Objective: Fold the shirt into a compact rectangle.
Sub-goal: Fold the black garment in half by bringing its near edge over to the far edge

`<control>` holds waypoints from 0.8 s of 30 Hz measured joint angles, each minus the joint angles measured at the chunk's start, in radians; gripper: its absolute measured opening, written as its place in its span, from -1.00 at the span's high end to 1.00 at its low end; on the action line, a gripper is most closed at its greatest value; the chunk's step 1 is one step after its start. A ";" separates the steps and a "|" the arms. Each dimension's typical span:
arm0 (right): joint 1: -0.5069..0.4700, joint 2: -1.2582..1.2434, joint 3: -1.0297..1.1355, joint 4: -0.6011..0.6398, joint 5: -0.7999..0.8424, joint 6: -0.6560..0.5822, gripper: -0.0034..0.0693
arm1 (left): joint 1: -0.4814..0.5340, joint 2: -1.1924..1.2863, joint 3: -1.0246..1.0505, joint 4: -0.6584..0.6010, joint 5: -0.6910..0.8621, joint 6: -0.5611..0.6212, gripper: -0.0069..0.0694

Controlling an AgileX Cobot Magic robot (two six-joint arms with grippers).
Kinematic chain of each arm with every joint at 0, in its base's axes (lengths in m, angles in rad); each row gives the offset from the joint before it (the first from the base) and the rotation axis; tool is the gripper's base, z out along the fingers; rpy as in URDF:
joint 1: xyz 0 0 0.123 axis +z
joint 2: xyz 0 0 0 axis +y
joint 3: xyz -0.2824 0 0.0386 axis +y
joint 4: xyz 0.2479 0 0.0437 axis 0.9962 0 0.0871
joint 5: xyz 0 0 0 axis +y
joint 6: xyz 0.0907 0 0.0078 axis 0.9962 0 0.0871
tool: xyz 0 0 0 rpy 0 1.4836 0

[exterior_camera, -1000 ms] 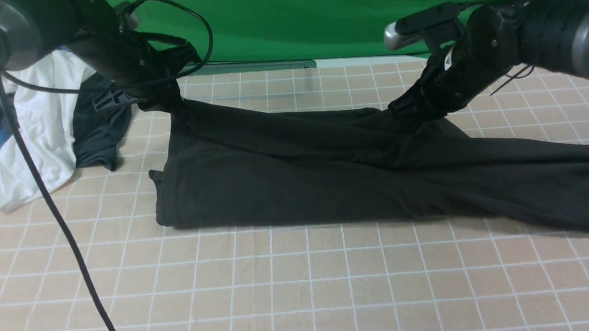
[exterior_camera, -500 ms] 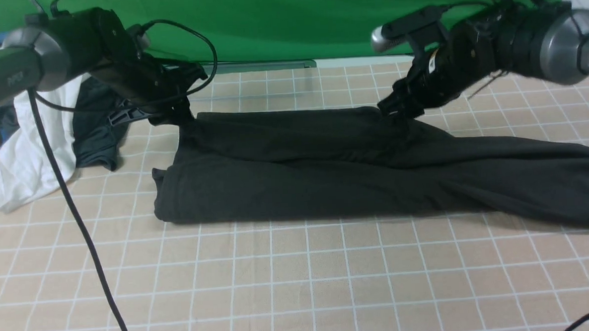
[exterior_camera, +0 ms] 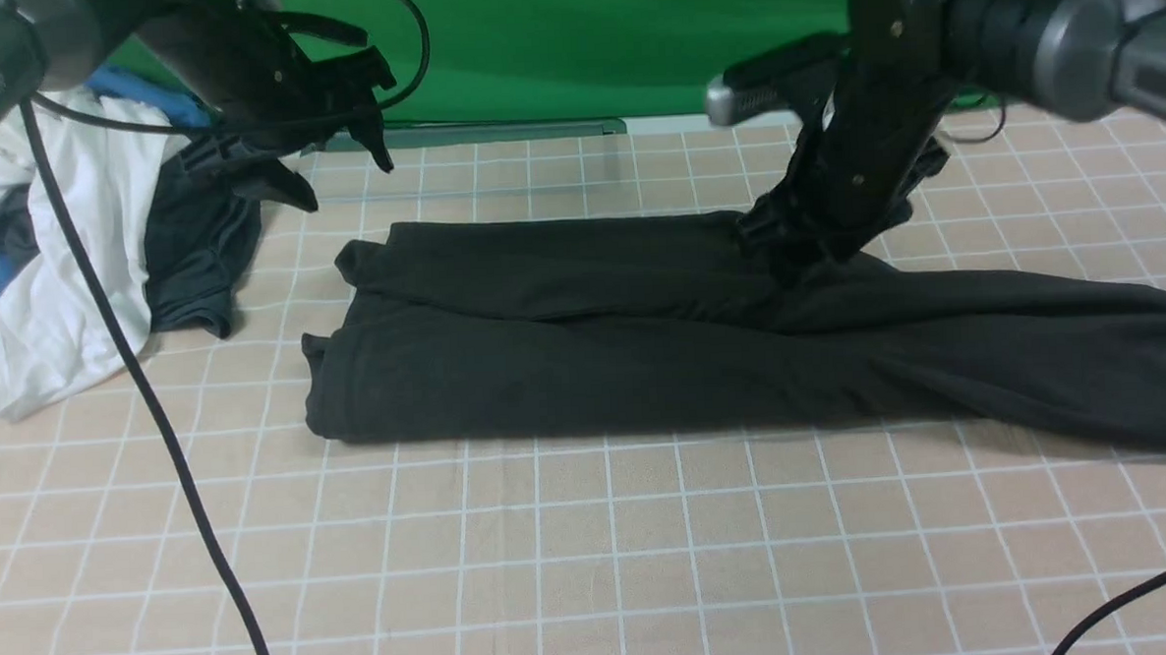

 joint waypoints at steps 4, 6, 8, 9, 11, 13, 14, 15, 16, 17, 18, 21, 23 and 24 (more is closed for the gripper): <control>0.013 0.051 0.000 0.007 -0.018 0.007 -0.24 | 0.000 0.001 0.000 -0.002 0.000 0.000 -0.59; 0.016 0.064 0.000 0.007 -0.023 0.007 -0.20 | 0.000 0.001 0.000 -0.003 -0.001 0.000 -0.59; 0.017 0.064 -0.001 0.017 -0.028 0.007 -0.17 | 0.000 0.001 0.000 -0.003 -0.001 0.000 -0.59; 0.017 0.064 -0.001 0.020 -0.028 0.007 -0.17 | 0.000 0.001 0.000 -0.003 -0.001 0.000 -0.59; 0.017 0.064 -0.004 0.061 -0.024 -0.002 -0.17 | 0.000 0.001 0.000 -0.003 -0.001 0.000 -0.59; 0.020 0.064 -0.004 0.112 -0.020 -0.032 -0.17 | 0.000 0.001 0.000 -0.003 -0.001 0.000 -0.59; 0.022 0.064 -0.004 0.132 -0.020 -0.050 -0.17 | 0.000 0.001 0.000 -0.005 -0.001 0.000 -0.59; 0.025 0.064 -0.004 0.144 -0.020 -0.062 -0.17 | 0.000 0.001 0.000 -0.006 -0.001 0.000 -0.59; 0.029 0.064 -0.004 0.148 -0.021 -0.073 -0.17 | 0.000 0.001 0.000 -0.006 -0.001 0.000 -0.59; 0.033 0.064 -0.004 0.152 -0.025 -0.087 -0.17 | 0.000 0.001 0.000 -0.007 -0.001 0.000 -0.59; 0.039 0.065 -0.004 0.153 -0.032 -0.100 -0.17 | 0.000 0.001 0.000 -0.010 -0.001 0.000 -0.59; 0.046 0.066 -0.005 0.156 -0.047 -0.113 -0.17 | 0.000 0.001 0.000 -0.010 -0.001 0.000 -0.59; 0.052 0.067 -0.005 0.156 -0.074 -0.125 -0.17 | 0.000 0.001 0.000 -0.010 -0.001 0.003 -0.59; 0.053 0.067 -0.005 0.156 -0.081 -0.128 -0.16 | 0.000 0.001 0.000 -0.010 -0.001 0.003 -0.59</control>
